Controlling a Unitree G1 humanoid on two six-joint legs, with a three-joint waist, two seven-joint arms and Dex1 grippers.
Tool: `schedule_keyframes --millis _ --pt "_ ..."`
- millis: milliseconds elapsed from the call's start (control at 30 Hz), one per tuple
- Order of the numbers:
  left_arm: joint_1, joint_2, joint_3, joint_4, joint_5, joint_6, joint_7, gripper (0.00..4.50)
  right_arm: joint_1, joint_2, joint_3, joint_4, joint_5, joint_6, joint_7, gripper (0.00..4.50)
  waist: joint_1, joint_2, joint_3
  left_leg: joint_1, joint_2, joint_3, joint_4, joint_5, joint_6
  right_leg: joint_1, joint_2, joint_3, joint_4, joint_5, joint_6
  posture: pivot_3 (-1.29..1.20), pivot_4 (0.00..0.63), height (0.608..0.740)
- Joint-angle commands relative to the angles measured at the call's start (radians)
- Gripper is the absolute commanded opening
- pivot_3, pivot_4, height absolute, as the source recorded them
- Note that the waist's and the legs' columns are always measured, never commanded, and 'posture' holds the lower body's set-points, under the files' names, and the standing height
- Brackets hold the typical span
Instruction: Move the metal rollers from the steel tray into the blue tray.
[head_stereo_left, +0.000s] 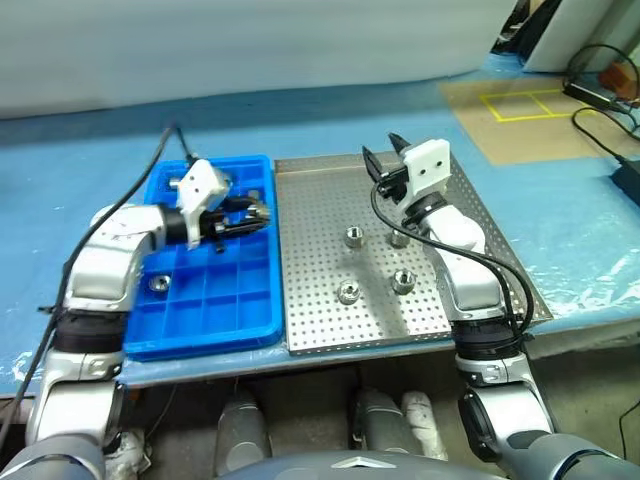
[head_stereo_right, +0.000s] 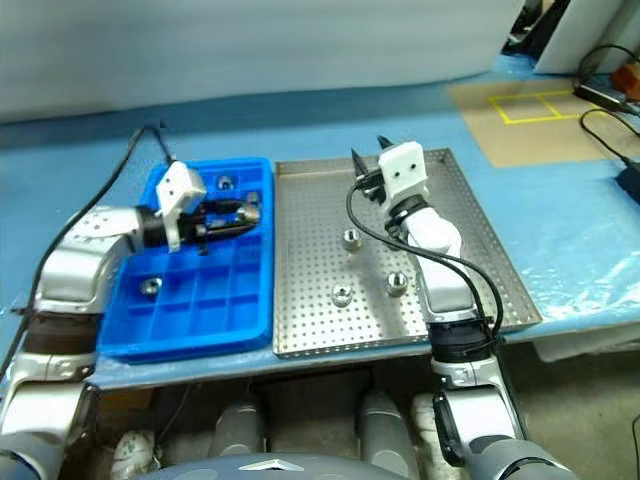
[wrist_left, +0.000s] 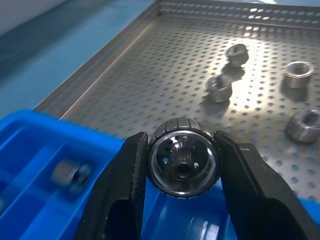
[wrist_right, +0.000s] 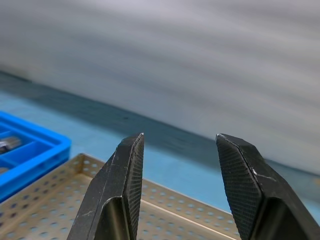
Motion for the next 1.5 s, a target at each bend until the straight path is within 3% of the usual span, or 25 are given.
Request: schedule_keyframes --millis 33,200,633,833,1067,1167,1300,1500 --pt "0.031 0.02 0.12 -0.014 -0.01 -0.021 0.139 1.76 -0.038 0.007 0.03 0.037 0.016 -0.054 0.044 2.4 0.014 0.0 0.0 0.0 0.0 0.0 0.0 0.0 0.0 0.0 0.0 0.0 0.0 0.0 0.0 0.07 0.15 0.74" --pt "0.114 -0.025 0.125 0.037 0.031 -0.06 0.306 1.76 -0.082 0.036 0.057 0.144 0.0 -0.115 0.059 2.4 0.039 0.0 0.0 0.0 0.0 -0.001 0.002 0.0 -0.001 0.0 -0.001 0.0 0.001 0.0 0.0 0.13 0.15 0.74" --pt "0.199 -0.003 0.023 0.069 0.046 -0.025 0.327 1.76 -0.083 0.027 0.061 0.171 -0.026 -0.152 0.038 2.4 0.06 0.0 0.0 -0.003 0.0 -0.004 0.002 0.001 -0.001 -0.001 0.0 -0.001 0.001 0.0 0.0 0.11 0.15 0.74" --pt "0.144 0.033 -0.026 0.084 0.05 -0.021 0.287 3.67 -0.056 0.023 0.055 0.131 -0.031 -0.135 0.019 2.4 0.06 -0.001 0.0 -0.002 0.0 -0.004 0.003 0.002 -0.002 -0.001 0.0 -0.001 0.002 0.0 0.0 0.06 0.15 0.74" --pt "-0.012 0.051 -0.047 0.043 -0.069 -0.003 0.135 3.67 0.012 -0.022 0.009 0.023 0.013 -0.049 0.035 2.4 0.061 -0.001 0.0 -0.004 -0.001 -0.005 0.003 0.002 -0.002 -0.001 0.0 -0.001 0.002 0.0 0.001 0.01 0.15 0.74" --pt "-0.099 0.022 -0.124 0.061 -0.058 -0.015 0.095 3.67 0.045 -0.055 -0.038 -0.032 0.078 0.039 0.064 2.4 0.058 -0.001 0.0 -0.003 -0.001 -0.005 0.003 0.002 -0.002 -0.001 0.0 -0.001 0.002 0.001 0.002 -0.02 0.15 0.74" --pt "-0.249 -0.093 -0.289 0.171 -0.013 -0.07 0.021 3.67 0.121 -0.16 -0.109 -0.132 0.204 0.189 0.188 2.4 0.058 -0.001 0.0 -0.003 -0.002 -0.005 0.004 0.002 -0.002 0.0 0.0 0.0 0.002 0.002 0.004 -0.08 0.15 0.74" --pt "-0.341 -0.228 -0.471 0.367 0.072 -0.208 -0.097 3.67 0.224 -0.296 -0.177 -0.226 0.241 0.262 0.239 2.4 0.028 -0.001 0.0 -0.003 -0.002 -0.005 0.003 0.001 -0.002 0.0 0.0 0.001 0.002 0.002 0.004 -0.19 0.15 0.74"
